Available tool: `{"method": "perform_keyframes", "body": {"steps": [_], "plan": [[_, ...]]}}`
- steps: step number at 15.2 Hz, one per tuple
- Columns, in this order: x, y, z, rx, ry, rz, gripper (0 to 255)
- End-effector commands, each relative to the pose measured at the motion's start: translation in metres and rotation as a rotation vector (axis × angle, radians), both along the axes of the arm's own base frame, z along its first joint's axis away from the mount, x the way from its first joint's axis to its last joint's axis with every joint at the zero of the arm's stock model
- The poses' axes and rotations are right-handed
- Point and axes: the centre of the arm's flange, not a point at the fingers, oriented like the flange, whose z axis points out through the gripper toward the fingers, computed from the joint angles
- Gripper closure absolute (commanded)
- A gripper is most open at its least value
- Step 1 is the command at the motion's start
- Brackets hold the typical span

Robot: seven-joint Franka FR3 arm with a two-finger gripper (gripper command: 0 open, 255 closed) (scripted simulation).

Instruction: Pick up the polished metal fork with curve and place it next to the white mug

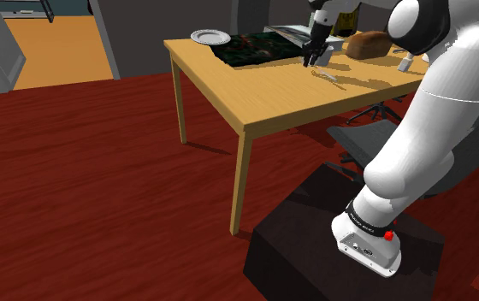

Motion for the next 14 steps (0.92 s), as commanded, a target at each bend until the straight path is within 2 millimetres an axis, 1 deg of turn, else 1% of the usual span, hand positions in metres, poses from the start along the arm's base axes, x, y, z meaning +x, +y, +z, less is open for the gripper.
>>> {"method": "perform_keyframes", "body": {"steps": [1, 4, 11, 12, 14], "plan": [[-0.002, 0.0, -0.01, 0.0, 0.0, 0.0, 255], [-0.002, 0.0, -0.023, 0.0, 0.0, 0.0, 255], [-0.002, 0.0, -0.023, 0.0, 0.0, 0.0, 255], [-0.002, 0.0, -0.023, 0.0, 0.0, 0.0, 0], [-0.002, 0.0, -0.023, 0.0, 0.0, 0.0, 0]]}}
